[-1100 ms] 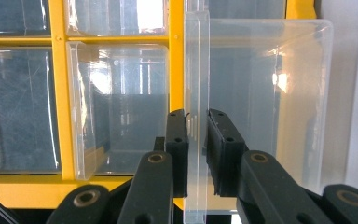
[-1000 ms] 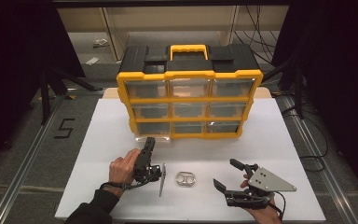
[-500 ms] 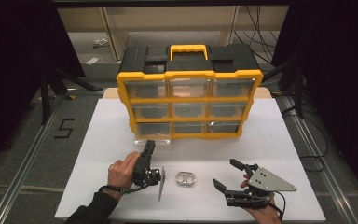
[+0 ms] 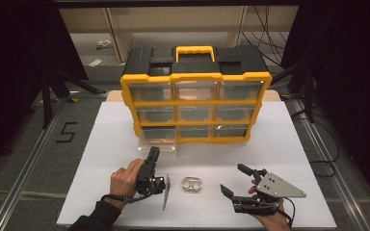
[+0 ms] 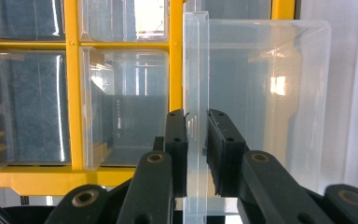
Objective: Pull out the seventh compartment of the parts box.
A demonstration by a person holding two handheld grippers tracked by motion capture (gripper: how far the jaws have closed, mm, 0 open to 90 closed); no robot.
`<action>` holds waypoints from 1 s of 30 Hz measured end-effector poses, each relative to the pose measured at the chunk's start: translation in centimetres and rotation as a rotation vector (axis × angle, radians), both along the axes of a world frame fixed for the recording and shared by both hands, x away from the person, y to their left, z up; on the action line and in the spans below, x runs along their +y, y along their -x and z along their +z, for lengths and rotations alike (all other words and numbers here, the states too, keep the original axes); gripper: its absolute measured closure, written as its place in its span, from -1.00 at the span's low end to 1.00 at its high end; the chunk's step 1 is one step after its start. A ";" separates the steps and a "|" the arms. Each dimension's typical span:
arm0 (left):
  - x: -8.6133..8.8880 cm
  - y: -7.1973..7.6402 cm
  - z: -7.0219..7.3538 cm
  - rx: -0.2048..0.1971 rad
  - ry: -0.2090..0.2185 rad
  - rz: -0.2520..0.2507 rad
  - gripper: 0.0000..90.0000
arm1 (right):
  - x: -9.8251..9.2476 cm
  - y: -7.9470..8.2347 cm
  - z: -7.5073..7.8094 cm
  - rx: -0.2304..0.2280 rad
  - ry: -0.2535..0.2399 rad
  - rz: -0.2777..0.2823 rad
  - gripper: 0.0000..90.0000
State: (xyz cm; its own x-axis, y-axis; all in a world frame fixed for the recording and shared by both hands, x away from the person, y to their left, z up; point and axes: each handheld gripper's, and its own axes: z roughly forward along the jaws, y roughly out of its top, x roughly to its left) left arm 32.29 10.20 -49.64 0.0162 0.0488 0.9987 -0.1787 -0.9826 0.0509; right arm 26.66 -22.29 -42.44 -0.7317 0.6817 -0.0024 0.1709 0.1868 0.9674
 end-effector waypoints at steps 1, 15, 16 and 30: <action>0.0 0.0 0.0 0.000 0.000 0.000 0.74 | 0.0 0.0 0.0 0.000 0.000 0.000 -0.60; -0.1 0.4 0.8 0.087 0.067 -0.027 0.28 | 0.0 0.0 0.0 0.000 0.000 0.001 -0.60; -0.2 0.6 1.0 0.106 0.082 -0.036 0.23 | 0.0 0.0 0.0 -0.001 0.000 0.001 -0.60; -0.1 1.2 3.5 0.353 0.428 -0.116 -0.36 | 0.0 0.0 0.0 -0.001 0.000 0.001 -0.60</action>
State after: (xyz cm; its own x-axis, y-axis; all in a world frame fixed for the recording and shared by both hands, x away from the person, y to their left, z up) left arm 31.09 10.12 -46.16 0.3747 0.4263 0.8233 -0.1843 -0.8361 0.5168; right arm 26.66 -22.29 -42.43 -0.7324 0.6808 -0.0034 0.1696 0.1872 0.9676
